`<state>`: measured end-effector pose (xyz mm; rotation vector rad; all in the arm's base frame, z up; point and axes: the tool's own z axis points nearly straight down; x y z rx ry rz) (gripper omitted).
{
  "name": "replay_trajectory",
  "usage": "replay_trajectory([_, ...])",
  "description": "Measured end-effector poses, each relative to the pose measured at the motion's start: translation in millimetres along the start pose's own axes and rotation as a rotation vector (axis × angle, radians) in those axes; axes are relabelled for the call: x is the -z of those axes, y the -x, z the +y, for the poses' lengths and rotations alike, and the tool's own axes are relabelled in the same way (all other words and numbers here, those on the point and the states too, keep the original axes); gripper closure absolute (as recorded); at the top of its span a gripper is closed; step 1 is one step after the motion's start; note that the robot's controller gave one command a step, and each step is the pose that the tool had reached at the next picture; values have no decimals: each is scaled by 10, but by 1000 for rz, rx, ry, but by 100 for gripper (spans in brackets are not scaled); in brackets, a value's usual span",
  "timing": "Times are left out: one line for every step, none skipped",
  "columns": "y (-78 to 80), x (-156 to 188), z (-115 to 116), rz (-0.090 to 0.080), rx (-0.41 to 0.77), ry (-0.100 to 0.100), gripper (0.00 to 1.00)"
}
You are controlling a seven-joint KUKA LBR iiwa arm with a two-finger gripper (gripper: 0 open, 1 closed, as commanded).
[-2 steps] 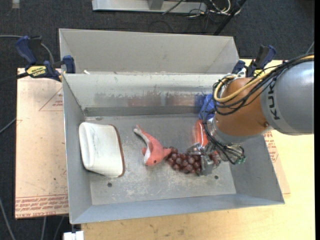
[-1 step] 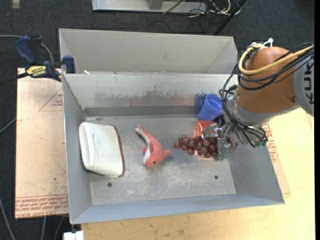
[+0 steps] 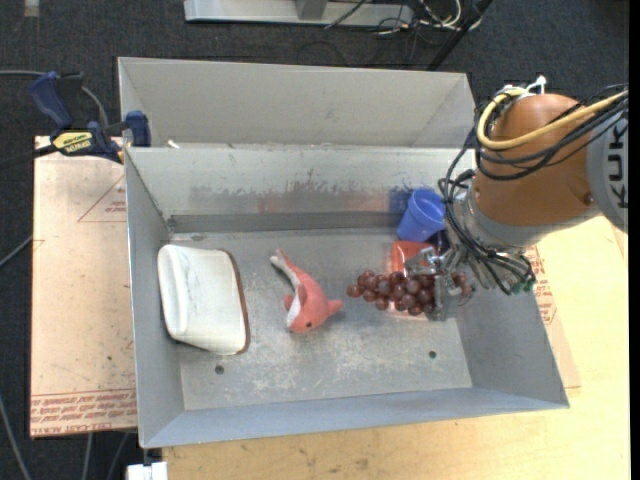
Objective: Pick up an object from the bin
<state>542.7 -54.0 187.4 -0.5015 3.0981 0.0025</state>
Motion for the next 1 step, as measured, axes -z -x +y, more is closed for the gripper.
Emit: replay_trajectory([337, 1233, 48, -4, 23, 0, 100])
